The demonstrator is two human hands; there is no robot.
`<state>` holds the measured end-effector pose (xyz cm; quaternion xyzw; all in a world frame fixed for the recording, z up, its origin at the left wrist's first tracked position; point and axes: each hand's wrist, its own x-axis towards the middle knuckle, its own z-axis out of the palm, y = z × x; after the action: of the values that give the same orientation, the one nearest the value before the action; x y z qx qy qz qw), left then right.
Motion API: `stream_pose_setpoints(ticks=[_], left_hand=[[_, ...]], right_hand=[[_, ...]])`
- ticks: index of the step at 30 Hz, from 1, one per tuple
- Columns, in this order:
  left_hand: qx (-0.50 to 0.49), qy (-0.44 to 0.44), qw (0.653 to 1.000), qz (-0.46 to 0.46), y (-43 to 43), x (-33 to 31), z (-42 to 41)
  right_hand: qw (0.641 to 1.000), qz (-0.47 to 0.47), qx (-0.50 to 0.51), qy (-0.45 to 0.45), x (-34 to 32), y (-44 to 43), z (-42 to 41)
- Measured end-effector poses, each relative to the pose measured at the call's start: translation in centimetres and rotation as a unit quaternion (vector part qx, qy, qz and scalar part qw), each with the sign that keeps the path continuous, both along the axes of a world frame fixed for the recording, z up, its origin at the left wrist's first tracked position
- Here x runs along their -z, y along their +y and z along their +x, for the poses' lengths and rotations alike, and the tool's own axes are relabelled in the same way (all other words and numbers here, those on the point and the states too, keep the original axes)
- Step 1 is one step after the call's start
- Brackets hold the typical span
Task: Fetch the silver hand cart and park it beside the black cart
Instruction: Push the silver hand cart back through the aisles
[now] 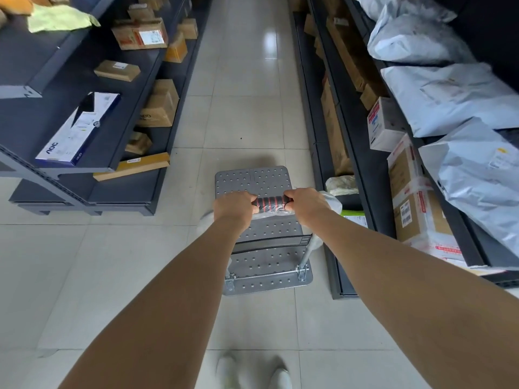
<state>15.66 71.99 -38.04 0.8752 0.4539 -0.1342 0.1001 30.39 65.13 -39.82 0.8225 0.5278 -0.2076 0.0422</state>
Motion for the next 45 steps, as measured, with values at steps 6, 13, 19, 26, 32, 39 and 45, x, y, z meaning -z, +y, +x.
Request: stream_pose_setpoints(ticks=[6,13,19,26,32,39,45], left_hand=[[-0.001,-0.005,1.000,-0.012,3.1,-0.1,-0.5],[0.002,-0.016,0.999,-0.030,8.7,0.4,-1.8],[0.001,-0.044,0.998,-0.038,13.9,1.1,-3.6],[0.010,-0.082,0.995,-0.054,20.2,2.7,-4.1],[0.021,-0.042,0.998,-0.035,23.9,3.0,-2.9],[0.036,-0.063,0.997,-0.041,26.8,2.7,-1.3],[0.029,-0.070,0.997,-0.027,29.4,2.5,0.7]], right_hand=[[0.999,-0.028,-0.014,-0.026,-0.7,2.8,-0.8],[0.999,-0.029,0.012,-0.022,-0.7,7.3,-2.7],[0.998,-0.024,0.053,-0.001,-0.7,11.6,-4.8],[0.997,-0.033,0.064,0.007,-1.2,16.7,-6.3],[0.996,-0.036,0.084,0.020,-1.7,19.7,-6.1],[0.993,-0.030,0.104,0.036,-1.9,22.6,-4.3],[0.993,-0.036,0.102,0.039,-1.6,25.6,-2.2]])
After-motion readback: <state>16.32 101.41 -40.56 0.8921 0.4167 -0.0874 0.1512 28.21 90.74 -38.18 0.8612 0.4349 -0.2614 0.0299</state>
